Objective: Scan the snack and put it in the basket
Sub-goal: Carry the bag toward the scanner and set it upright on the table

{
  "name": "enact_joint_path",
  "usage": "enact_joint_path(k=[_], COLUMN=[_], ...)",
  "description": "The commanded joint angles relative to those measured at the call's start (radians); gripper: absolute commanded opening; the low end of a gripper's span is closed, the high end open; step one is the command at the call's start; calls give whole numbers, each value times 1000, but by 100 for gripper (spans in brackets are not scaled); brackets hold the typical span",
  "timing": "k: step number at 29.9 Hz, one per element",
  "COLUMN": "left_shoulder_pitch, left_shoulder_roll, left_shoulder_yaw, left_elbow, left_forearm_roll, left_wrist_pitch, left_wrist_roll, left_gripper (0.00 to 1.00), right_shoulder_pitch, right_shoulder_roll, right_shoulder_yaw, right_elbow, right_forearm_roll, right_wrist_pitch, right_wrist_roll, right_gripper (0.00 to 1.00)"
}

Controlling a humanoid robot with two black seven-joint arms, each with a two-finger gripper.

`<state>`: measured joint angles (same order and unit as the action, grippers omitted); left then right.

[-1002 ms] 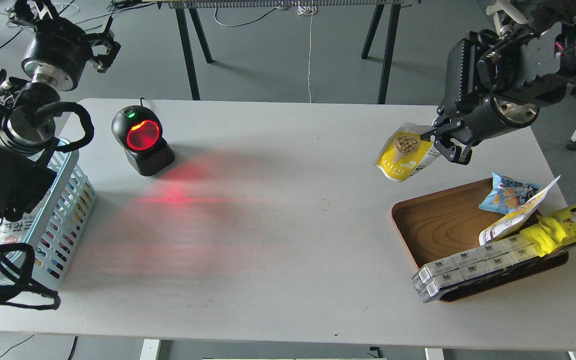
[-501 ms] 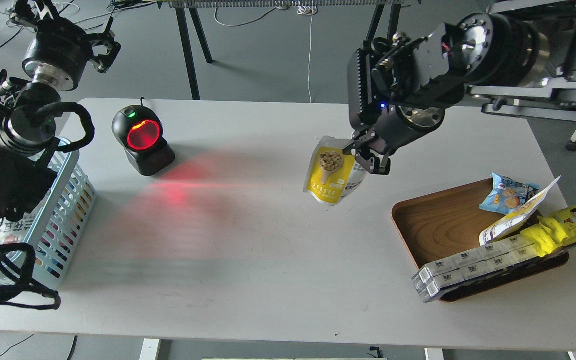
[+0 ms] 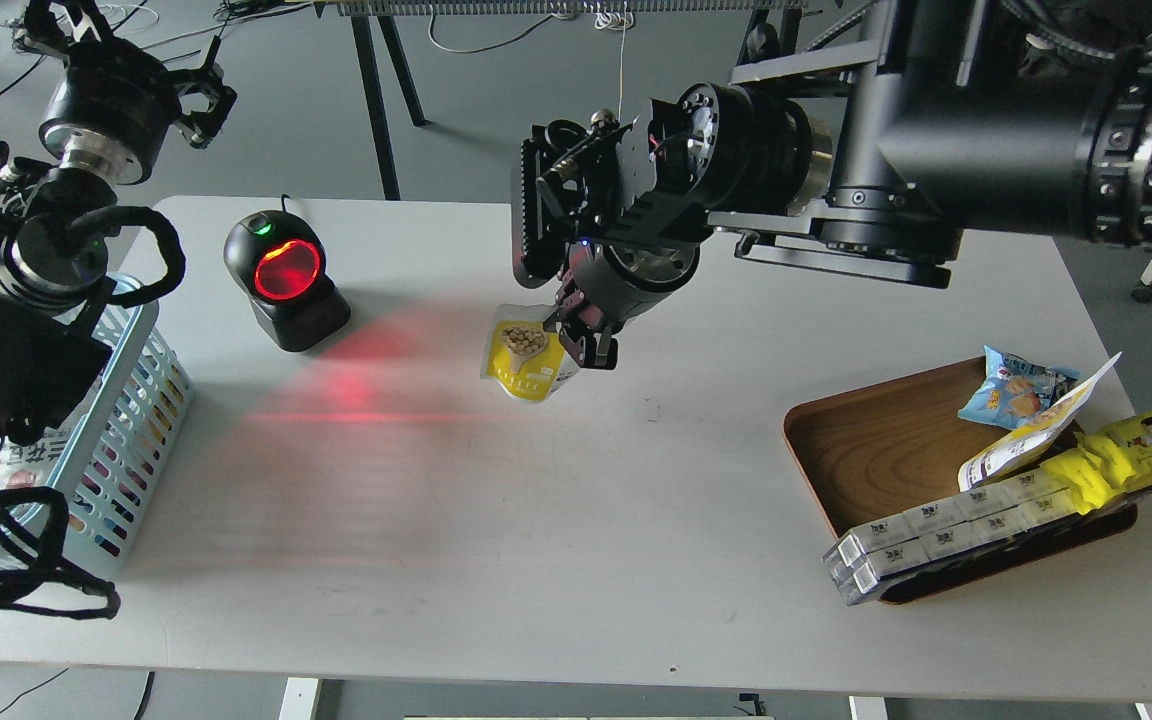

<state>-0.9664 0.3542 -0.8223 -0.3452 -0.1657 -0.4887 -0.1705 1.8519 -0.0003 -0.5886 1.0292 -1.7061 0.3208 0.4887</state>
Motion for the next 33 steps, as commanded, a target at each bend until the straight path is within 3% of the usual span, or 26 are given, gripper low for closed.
enact_joint_path(k=[1,21,33], left_shoulder_pitch=[0,6,6], left_shoulder_roll=[0,-1,0], left_shoulder_yaw=[-1,-1,-1], left_elbow=[0,0,0], left_forearm_roll=[0,0,0], left_wrist_pitch=[0,0,0], left_wrist_roll=[0,0,0], left_gripper=[100,100,100], right_shoulder_pitch=[-20,-71,-68], right_shoulder_roll=[0,0,0], right_shoulder_yaw=[0,0,1], right_elbow=[-18,-34,-31], right_forearm_roll=[0,0,2], right_wrist_pitch=[0,0,0], right_wrist_roll=[0,0,0], right_gripper=[0,1,22])
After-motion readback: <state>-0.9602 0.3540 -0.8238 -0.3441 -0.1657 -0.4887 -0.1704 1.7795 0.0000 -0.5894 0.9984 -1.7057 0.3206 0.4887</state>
